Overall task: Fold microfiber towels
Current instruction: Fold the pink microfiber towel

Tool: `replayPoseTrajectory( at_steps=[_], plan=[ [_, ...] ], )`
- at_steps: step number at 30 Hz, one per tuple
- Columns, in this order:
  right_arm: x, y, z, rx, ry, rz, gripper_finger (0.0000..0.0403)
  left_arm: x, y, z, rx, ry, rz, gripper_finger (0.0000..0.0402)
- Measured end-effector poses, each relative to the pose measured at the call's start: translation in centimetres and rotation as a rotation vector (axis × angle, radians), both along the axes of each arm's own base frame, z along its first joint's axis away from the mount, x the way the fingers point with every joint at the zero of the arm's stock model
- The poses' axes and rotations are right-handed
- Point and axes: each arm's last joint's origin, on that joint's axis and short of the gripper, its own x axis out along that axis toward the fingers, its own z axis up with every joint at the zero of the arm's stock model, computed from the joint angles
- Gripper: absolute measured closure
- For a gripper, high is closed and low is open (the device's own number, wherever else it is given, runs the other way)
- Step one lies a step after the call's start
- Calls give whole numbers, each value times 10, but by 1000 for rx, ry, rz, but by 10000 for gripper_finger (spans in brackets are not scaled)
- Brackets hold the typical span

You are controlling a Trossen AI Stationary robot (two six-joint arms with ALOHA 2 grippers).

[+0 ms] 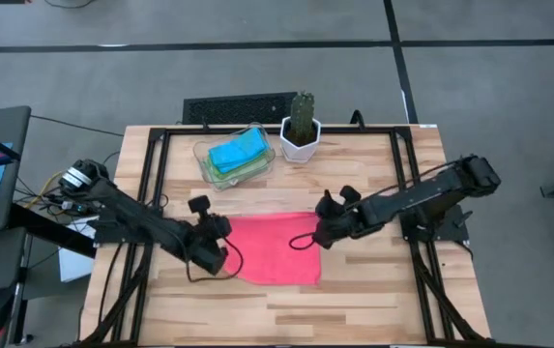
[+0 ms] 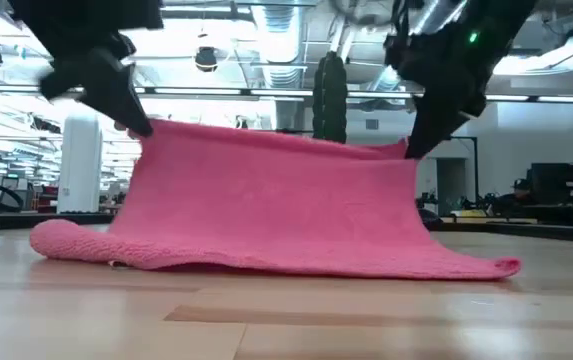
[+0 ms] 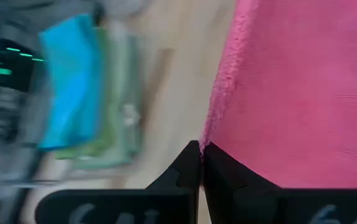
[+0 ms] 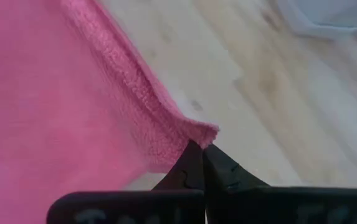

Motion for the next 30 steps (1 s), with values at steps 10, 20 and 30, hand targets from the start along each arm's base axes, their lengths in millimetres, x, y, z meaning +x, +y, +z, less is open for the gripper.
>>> replayPoseTrajectory(
  at_steps=[10, 20, 30],
  plan=[
    [-5, -8, 15, -75, -7, 24, 395, 5, 27, 24, -38, -6, 19, 401],
    [-38, 81, 58, 231, -181, 232, 397, -7, -49, 73, -602, -109, -263, 401],
    [-57, 129, 107, 240, -390, 377, 397, -27, -88, 146, -560, -375, -431, 401]
  ],
)
